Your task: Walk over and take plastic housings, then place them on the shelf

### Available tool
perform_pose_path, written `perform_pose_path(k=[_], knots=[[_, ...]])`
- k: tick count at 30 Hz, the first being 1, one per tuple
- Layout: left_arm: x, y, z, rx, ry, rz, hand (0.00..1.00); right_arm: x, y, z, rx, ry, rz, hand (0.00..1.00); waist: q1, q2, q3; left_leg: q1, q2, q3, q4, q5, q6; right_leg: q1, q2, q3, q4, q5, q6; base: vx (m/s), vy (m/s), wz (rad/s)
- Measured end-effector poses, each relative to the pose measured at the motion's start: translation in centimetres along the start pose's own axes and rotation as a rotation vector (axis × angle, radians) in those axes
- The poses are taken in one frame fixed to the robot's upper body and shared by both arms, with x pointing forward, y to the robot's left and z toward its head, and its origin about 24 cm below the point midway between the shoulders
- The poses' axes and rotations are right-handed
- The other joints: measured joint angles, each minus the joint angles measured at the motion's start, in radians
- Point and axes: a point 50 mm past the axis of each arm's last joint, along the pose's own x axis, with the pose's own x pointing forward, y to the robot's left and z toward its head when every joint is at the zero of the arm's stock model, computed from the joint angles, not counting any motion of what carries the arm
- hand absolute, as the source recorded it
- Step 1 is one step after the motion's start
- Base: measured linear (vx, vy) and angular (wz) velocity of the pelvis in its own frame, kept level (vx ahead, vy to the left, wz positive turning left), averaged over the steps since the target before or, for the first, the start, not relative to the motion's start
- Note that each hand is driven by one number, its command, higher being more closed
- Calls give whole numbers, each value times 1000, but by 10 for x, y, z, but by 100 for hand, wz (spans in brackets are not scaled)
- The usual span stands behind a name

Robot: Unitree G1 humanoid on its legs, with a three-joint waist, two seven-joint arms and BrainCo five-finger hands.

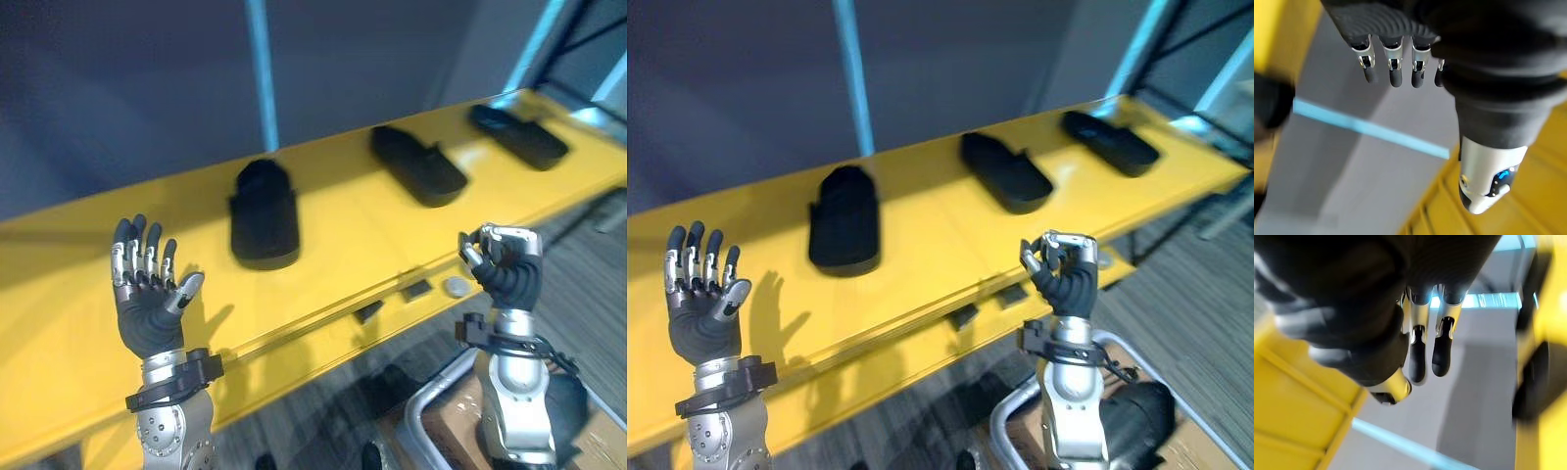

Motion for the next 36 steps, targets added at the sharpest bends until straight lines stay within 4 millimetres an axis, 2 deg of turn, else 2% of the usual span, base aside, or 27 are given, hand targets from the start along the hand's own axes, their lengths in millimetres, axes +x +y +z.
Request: perform_pose_path(k=[1,2,3,4,5,6,7,8,9,10,11,12,13,14,15,17,19,20,23,25,28,30,31,32,33,34,36], knots=[[-1,-1,-1,-5,5,1,0,-4,-7,1,-27,6,-9,0,-2,12,-15,-6,11,-48,35,-37,-8,-5,19,24,6,-4,3,36,81,-141],[-1,-6,-4,-18,11,-12,0,-13,-26,2,-92,28,-51,0,-28,24,-38,-14,20,-75,77,-94,-11,-15,39,49,9,-6,6,6,117,-93],[-1,-10,-9,-16,27,-29,0,-29,-46,2,-152,79,-105,0,-57,15,-61,-14,20,-43,91,-106,-6,-33,46,80,8,-1,13,-24,135,-96],[-2,-10,-13,-13,42,-32,0,-39,-56,4,-185,106,-139,0,-71,10,-73,-8,20,-5,97,-113,3,-42,51,118,4,12,21,-50,138,-92],[-3,-10,-15,-13,52,-30,0,-44,-61,7,-199,112,-158,0,-77,7,-77,-6,21,29,105,-122,7,-53,56,153,-2,29,25,-31,115,-152],[-4,-10,-16,-11,56,-32,0,-48,-63,13,-200,101,-181,0,-80,0,-80,-9,23,116,131,-145,18,-76,69,239,-15,71,41,-34,155,-219],[-3,-12,-16,0,57,-49,0,-47,-58,15,-179,92,-170,0,-84,-11,-83,-15,27,216,165,-172,29,-106,80,327,-58,136,65,-49,122,-237],[-2,-12,-17,7,55,-61,0,-46,-55,14,-166,90,-163,0,-88,-15,-81,-27,34,264,183,-183,43,-116,87,334,-100,201,66,-177,109,-273],[3,-14,-17,14,46,-82,0,-44,-49,11,-132,88,-162,0,-74,-13,-78,-34,76,380,195,-191,60,-147,126,291,-197,373,37,-217,15,-236],[10,-14,-26,27,56,-86,0,-44,-47,8,-109,95,-182,0,-85,6,-58,-32,114,441,201,-183,67,-175,142,69,-129,348,-4,-245,-17,-217],[12,-12,-30,36,68,-77,0,-44,-47,7,-106,102,-190,0,-82,12,-56,-19,125,474,192,-177,67,-188,140,-26,-44,250,-52,-133,-4,-170],[10,-9,-33,38,87,-57,0,-43,-44,5,-96,102,-185,0,-75,28,-53,10,154,556,189,-173,65,-198,126,-128,105,106,-105,-81,39,-170],[7,-6,-34,37,92,-31,0,-43,-42,1,-93,115,-179,0,-67,39,-58,26,179,609,192,-171,62,-181,95,-165,188,11,-80,-29,44,-158],[7,-6,-34,34,95,-27,0,-44,-43,-3,-97,131,-179,0,-67,41,-59,31,188,624,192,-168,56,-164,75,-173,209,-22,-70,5,-7,-123],[5,-6,-35,39,102,-30,0,-47,-42,-9,-104,163,-173,0,-63,37,-61,46,190,664,182,-158,39,-138,33,-188,221,-73,-61,16,-35,-80],[3,-5,-40,51,130,-29,0,-47,-36,-19,-87,198,-146,0,-55,39,-62,56,188,708,159,-137,12,-101,19,-189,125,-74,-21,21,-85,-79],[-1,-7,-48,41,173,-25,0,-49,-30,-32,-69,256,-115,0,-56,74,-64,50,190,710,100,-95,12,-80,62,-174,14,-5,-45,41,-157,-59],[-1,-8,-51,43,179,-22,0,-53,-25,-41,-54,307,-92,0,-43,85,-66,52,208,710,79,-76,4,-62,93,-155,-60,38,-65,74,-169,-60],[-1,-6,-66,52,241,-13,0,-59,-14,-48,-26,354,-36,0,-38,95,-59,69,267,685,83,-62,-14,-29,154,-160,-92,53,-82,85,-188,-20],[-6,-2,-77,65,294,0,0,-57,-13,-47,-24,346,-27,0,-38,102,-46,69,303,626,137,-50,4,6,172,-188,-92,43,-95,76,-205,14],[-11,10,-91,134,365,45,0,-55,-10,-60,-29,382,-6,0,-32,102,-22,-45,324,477,327,-25,52,34,142,-214,-100,32,-109,-23,-81,37],[-15,14,-99,182,404,63,0,-56,-11,-72,-40,427,-25,0,-22,106,-10,-101,279,396,321,-50,22,35,115,-241,-116,38,-113,-67,56,44],[-20,18,-104,206,436,75,0,-57,-10,-83,-41,474,-41,0,-11,105,-9,-120,238,356,255,-52,19,26,101,-251,-117,42,-108,-85,114,40],[-22,20,-106,217,449,77,0,-57,-9,-87,-48,489,-44,0,-5,107,-9,-123,219,343,216,-48,24,22,98,-256,-117,44,-105,-64,156,21],[-27,24,-112,239,486,84,0,-53,-6,-95,-65,514,-55,0,12,117,-8,-110,181,327,106,-35,25,5,98,-262,-119,53,-91,-44,174,21],[-30,28,-118,272,526,78,0,-46,0,-100,-82,520,-60,0,17,102,4,-109,144,327,46,1,14,-8,71,-273,-130,64,-76,-39,178,27],[-41,34,-128,315,600,79,0,-27,7,-104,-103,501,-71,0,22,101,16,-130,92,317,-4,33,36,-29,29,-291,-151,88,-59,-39,176,38]])
